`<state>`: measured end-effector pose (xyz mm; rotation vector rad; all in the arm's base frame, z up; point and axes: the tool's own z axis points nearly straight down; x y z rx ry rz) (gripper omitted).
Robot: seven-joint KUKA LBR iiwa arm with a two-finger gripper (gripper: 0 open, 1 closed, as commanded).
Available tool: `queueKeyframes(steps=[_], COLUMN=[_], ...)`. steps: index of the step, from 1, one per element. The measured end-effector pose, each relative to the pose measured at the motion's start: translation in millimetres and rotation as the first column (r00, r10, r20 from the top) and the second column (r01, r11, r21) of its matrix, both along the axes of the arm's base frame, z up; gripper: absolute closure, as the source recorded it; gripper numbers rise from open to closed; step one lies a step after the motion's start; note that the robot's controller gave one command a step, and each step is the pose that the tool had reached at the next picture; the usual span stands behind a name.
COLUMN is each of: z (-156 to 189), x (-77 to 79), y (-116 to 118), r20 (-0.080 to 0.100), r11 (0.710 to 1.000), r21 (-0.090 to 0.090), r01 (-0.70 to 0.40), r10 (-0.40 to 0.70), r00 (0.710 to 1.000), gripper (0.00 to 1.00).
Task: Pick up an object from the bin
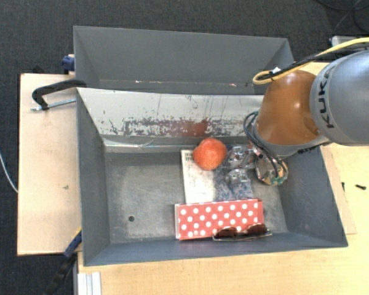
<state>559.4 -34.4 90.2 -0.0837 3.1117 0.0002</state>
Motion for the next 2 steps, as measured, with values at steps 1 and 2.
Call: queueKeyframes(steps=[1, 2], z=[0, 40], x=[0.0, -6.2], y=[0, 1], r20=[0.0, -0.027], r11=[1.0, 0.999], r21=[0.0, -0.001], r01=[0.0, -0.052], r10=[0.0, 0.052], r00=[1.0, 0.998], gripper=[1.0, 1.0])
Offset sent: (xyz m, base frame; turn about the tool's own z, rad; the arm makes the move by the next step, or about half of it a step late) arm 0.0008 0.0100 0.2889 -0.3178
